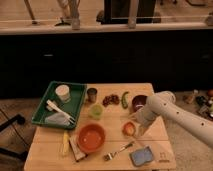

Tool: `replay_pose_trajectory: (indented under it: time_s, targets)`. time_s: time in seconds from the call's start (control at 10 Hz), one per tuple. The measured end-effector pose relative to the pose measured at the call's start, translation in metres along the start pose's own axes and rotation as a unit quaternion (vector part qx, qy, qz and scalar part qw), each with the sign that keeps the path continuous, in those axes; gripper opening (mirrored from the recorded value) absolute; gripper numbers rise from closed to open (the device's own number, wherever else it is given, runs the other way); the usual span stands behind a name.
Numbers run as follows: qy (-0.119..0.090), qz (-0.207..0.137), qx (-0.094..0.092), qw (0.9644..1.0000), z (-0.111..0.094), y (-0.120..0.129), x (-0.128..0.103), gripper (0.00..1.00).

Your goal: Place apple in table surface

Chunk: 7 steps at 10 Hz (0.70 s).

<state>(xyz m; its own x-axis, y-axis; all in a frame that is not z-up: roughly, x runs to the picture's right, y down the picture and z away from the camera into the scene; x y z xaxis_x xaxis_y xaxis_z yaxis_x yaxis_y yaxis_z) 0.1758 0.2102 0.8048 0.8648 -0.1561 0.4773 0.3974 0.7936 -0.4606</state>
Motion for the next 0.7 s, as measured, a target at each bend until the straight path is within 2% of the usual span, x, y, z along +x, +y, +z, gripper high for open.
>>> replay_pose_trajectory:
  time_s: [0.4,0.7]
  targets:
    - [-0.004,0.006,0.001,1.0000,-0.002,-0.002,0.008,0.80]
    - [-0.010,0.009,0.010,0.9999,-0.006,-0.005,0.019,0.80]
